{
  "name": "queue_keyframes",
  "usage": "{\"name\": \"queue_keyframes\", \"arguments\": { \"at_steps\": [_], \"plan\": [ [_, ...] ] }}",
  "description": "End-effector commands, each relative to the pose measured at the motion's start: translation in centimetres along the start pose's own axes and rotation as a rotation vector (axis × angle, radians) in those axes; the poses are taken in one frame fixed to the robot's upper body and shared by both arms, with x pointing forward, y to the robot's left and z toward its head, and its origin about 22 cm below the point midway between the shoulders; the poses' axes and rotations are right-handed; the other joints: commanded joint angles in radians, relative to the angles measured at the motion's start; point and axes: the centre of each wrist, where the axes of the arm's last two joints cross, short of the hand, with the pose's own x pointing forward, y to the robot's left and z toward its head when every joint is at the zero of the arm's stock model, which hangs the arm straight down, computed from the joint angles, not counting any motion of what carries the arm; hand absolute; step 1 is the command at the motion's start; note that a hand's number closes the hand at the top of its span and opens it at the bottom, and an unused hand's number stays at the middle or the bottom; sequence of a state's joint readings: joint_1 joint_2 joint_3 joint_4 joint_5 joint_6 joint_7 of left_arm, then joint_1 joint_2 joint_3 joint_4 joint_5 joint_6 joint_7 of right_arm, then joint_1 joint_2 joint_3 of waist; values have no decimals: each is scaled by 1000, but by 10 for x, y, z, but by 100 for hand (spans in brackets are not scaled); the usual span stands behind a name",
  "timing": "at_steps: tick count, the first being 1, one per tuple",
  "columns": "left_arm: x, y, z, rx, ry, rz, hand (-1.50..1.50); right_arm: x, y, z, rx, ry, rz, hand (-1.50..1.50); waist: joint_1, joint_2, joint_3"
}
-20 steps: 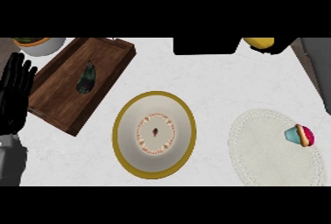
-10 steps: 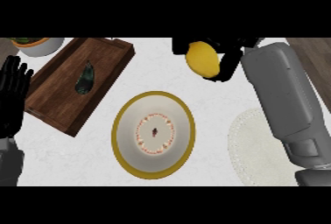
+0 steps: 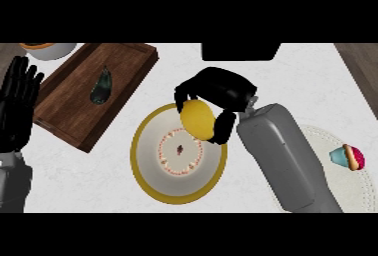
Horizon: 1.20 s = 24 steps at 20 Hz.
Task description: Pick the lemon from the placemat and place it in the bowl
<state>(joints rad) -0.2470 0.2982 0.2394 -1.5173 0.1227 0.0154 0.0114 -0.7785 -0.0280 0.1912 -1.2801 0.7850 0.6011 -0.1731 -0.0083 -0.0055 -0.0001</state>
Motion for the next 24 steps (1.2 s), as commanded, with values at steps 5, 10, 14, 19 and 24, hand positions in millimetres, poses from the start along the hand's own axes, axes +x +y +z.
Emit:
{"name": "queue_keyframes", "arguments": {
  "at_steps": [5, 10, 14, 19, 24],
  "plan": [
    [-5, -3, 9, -12, -16, 10, 0, -9, 65, -10, -4, 201, -120, -150, 23, 5, 0],
    [1, -12, -8, -38, 0, 25, 0, -25, 91, -16, -33, 141, -359, -150, 35, 10, 0],
    [5, -3, -8, -13, -7, 7, 0, -29, 80, -17, -185, 89, -480, -150, 32, 11, 1],
    [-3, 3, 4, -20, -9, 20, 0, -44, 67, -7, -427, 72, -557, -150, 25, 8, 1],
    [-9, 9, 3, -21, -4, 11, 0, -100, 21, 25, -548, 155, -623, -150, 20, 11, 0]
  ]
}}
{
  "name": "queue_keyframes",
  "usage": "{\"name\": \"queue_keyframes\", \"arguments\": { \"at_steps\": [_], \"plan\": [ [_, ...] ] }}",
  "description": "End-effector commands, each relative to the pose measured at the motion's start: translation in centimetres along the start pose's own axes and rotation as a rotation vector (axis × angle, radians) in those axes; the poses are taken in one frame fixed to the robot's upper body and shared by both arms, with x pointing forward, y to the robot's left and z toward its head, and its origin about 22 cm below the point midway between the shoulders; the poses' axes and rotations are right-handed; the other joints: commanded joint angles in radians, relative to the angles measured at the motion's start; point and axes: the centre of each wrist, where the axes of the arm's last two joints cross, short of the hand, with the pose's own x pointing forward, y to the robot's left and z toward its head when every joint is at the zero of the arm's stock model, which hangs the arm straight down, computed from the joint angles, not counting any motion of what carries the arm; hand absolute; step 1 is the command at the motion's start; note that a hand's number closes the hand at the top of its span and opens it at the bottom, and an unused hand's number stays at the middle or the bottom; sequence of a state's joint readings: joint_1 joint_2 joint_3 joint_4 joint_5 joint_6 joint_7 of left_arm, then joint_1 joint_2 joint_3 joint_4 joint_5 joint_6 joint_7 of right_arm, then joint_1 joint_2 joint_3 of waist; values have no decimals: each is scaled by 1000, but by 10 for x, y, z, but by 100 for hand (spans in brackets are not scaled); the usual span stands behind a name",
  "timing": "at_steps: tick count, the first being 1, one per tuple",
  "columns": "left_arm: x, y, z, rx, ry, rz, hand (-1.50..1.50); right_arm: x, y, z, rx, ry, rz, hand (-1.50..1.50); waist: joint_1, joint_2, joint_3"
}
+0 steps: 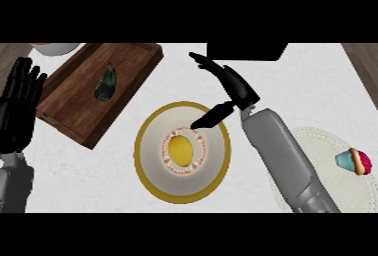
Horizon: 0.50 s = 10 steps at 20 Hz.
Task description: Pick the lemon from the placemat and place it in the bowl
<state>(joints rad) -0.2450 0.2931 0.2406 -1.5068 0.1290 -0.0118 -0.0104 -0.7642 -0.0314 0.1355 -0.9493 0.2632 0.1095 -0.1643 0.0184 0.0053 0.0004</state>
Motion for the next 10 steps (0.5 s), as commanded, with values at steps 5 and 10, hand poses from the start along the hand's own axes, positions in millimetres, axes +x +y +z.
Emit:
{"name": "queue_keyframes", "arguments": {
  "at_steps": [5, 10],
  "plan": [
    [-5, -17, 2, -4, 2, -2, 0, -48, -109, 30, -176, 31, -142, -150, 7, 6, 1],
    [18, -11, -19, -13, -11, 22, 0, -65, -155, 48, -180, 32, -195, -150, 22, 12, 1]
  ]
}}
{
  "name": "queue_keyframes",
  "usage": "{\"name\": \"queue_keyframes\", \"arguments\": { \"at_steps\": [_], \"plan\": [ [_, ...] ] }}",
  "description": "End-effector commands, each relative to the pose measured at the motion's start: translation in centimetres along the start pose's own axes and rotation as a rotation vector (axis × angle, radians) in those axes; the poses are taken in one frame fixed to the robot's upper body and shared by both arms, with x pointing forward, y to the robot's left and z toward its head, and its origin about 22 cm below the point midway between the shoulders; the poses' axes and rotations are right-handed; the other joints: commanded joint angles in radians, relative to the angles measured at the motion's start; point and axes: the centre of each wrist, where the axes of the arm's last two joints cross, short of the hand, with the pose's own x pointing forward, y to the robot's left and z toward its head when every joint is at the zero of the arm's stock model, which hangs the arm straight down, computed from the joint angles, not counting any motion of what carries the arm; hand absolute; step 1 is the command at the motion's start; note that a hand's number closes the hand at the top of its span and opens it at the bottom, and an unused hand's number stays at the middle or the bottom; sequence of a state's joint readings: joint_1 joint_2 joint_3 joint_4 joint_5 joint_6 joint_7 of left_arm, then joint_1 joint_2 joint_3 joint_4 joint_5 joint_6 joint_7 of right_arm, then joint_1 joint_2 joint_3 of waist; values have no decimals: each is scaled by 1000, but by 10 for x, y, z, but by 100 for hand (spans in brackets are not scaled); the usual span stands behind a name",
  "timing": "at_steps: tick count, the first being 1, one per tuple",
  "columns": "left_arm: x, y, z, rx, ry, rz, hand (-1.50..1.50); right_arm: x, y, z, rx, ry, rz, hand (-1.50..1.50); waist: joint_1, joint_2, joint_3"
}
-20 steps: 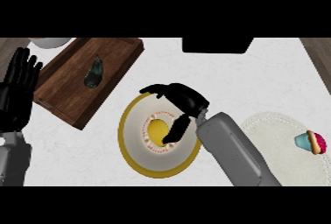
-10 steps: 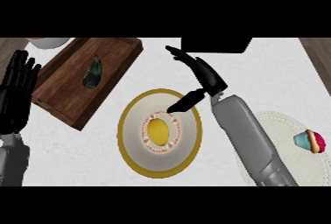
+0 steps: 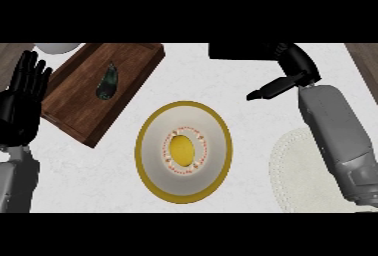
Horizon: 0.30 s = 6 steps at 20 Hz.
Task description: Pick the lemon from the placemat and place it in the bowl
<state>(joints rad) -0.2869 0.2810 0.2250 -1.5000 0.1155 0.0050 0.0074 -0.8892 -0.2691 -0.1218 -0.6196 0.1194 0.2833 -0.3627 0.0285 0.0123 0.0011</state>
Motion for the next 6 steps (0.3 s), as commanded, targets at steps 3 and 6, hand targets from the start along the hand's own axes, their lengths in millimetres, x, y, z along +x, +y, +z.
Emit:
{"name": "queue_keyframes", "arguments": {
  "at_steps": [3, 6],
  "plan": [
    [-11, -4, 6, -30, -14, 24, 0, -28, -67, 44, -53, -31, -50, -150, 22, 13, 1],
    [4, -7, -1, -19, -27, 22, 0, -15, -86, 38, -55, -15, -60, -150, 36, 14, 2]
  ]
}}
